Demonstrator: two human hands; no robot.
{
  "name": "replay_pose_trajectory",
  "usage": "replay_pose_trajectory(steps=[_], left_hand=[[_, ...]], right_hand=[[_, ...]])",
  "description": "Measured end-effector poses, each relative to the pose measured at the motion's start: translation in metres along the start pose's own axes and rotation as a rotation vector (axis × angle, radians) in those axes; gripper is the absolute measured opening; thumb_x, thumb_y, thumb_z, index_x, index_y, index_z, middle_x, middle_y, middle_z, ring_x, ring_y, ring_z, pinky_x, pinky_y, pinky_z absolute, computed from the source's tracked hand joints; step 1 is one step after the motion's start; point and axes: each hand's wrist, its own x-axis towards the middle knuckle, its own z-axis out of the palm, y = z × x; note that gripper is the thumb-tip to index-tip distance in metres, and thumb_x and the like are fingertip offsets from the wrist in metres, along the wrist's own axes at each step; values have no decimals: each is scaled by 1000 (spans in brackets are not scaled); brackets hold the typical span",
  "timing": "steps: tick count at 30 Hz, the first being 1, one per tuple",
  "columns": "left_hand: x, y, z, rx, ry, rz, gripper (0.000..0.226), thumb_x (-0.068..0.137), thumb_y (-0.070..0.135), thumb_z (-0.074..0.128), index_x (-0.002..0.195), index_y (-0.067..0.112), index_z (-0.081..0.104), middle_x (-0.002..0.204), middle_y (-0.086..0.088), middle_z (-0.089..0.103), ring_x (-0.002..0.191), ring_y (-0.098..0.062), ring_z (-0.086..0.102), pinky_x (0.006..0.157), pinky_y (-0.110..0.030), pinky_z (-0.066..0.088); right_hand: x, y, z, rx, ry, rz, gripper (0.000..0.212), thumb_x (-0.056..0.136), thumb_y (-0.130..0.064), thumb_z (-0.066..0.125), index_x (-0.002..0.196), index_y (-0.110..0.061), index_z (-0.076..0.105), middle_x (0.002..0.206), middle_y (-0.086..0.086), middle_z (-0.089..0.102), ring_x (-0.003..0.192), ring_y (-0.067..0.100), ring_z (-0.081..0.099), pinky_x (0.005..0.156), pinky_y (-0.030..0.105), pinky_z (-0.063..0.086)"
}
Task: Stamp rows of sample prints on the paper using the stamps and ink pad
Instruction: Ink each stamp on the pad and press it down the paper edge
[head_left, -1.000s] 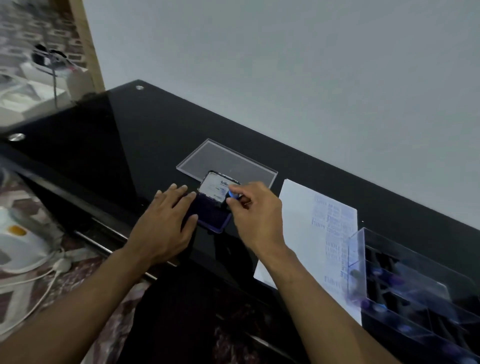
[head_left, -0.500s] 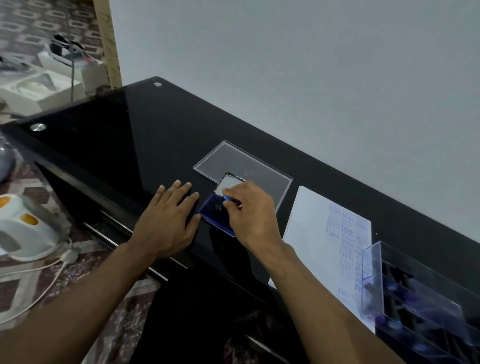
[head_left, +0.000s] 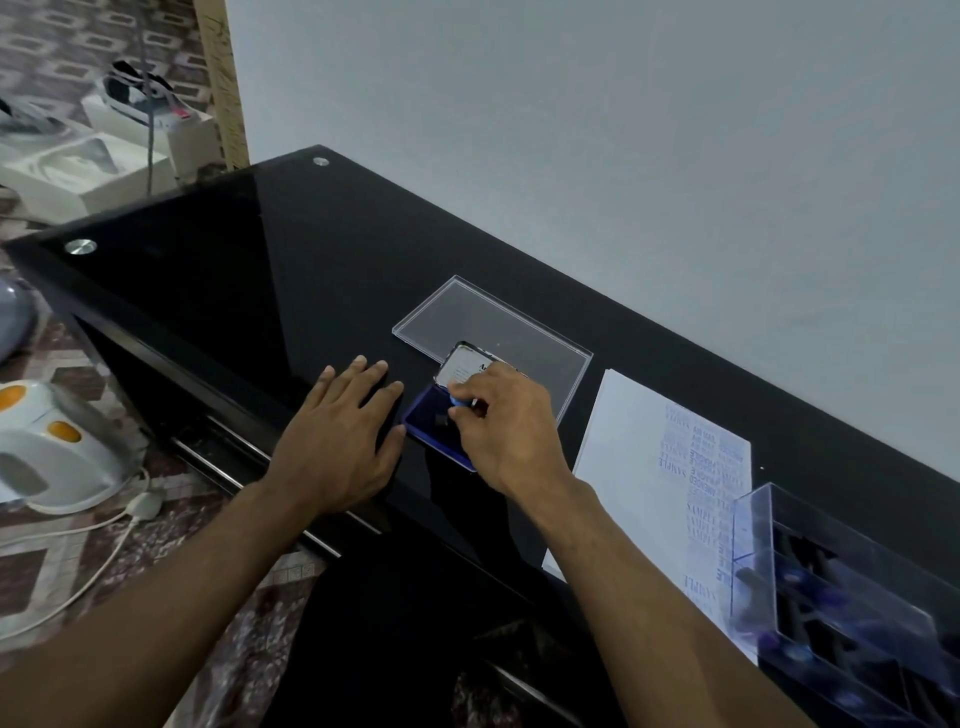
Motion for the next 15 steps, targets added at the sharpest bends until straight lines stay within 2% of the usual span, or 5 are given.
replay_pose_trajectory(steps=[5, 12, 15], left_hand=[[-1, 0, 1, -6, 11, 2, 66, 96, 56, 25, 146, 19, 48, 158, -9, 39, 151, -27, 25, 123, -51, 20], [0, 0, 1, -1, 2, -1, 69, 95, 57, 22, 147, 20, 46, 159, -9, 37, 151, -27, 23, 123, -52, 19], [-1, 0, 1, -5, 9, 2, 67, 95, 56, 24, 146, 19, 47, 158, -9, 38, 151, -27, 25, 123, -52, 20]], right_hand=[[6, -1, 0, -50, -35, 24, 26, 95, -19, 62, 120, -22, 69, 114, -5, 64, 103, 10, 59, 88, 14, 40], [6, -1, 0, -20, -48, 47, 23, 89, -17, 69, 111, -22, 73, 110, -8, 62, 100, 8, 57, 90, 21, 50], [7, -2, 0, -16, -52, 41, 24, 92, -17, 66, 114, -21, 72, 112, -6, 62, 101, 9, 58, 87, 17, 45]])
